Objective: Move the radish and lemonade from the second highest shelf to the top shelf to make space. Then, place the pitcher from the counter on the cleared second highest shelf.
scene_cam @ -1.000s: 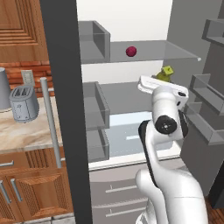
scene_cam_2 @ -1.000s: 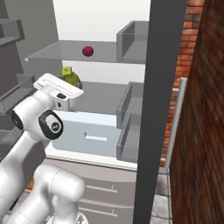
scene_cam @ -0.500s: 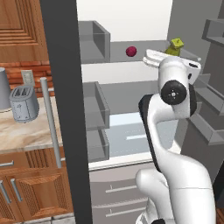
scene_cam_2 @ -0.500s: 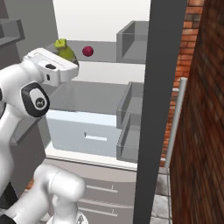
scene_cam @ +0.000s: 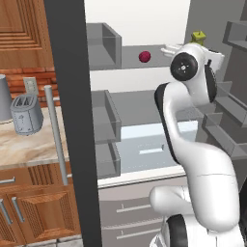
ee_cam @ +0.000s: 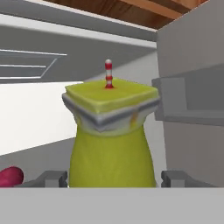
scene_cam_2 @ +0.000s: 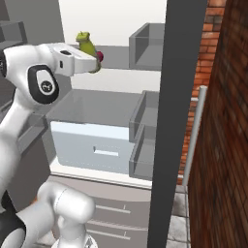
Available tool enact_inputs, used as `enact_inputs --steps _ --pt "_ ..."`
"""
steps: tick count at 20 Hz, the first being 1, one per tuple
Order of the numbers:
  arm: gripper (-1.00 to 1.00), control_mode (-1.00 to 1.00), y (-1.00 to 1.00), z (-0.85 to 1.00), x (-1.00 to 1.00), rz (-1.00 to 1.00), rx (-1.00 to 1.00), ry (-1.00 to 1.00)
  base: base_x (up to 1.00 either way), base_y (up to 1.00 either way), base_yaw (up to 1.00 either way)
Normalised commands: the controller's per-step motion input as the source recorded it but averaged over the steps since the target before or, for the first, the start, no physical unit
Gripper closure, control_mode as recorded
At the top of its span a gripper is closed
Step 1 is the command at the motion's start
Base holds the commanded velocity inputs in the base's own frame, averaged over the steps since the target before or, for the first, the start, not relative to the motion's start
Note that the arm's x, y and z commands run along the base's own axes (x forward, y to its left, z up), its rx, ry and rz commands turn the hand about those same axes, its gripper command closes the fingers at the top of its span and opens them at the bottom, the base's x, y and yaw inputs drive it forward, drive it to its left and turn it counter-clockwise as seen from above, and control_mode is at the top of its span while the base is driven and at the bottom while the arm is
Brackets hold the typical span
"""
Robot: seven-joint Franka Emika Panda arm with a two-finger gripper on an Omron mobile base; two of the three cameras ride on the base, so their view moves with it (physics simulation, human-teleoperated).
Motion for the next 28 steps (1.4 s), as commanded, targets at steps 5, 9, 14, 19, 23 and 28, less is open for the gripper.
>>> enact_inputs --steps 5,9,14,19,23,28 --pt "1.0 -1.0 -0.23 0.0 0.43 -0.01 -0.04 0.0 0.0 0.0 0.0" --pt "1.0 -1.0 -0.09 -0.02 0.54 0.0 -0.06 0.0 0.0 0.0 0.0" --pt "1.0 -1.0 -0.15 -0.28 0.56 0.0 -0.02 0.0 0.0 0.0 0.0" --pt "1.0 -1.0 -0.22 -0.24 0.52 0.0 0.0 0.05 0.0 0.0 0.0" --pt "1.0 -1.0 -0.16 -0.03 0.54 0.0 0.03 0.06 0.0 0.0 0.0" --pt "1.0 -1.0 -0.04 0.0 0.53 0.0 0.06 0.03 0.0 0.0 0.0"
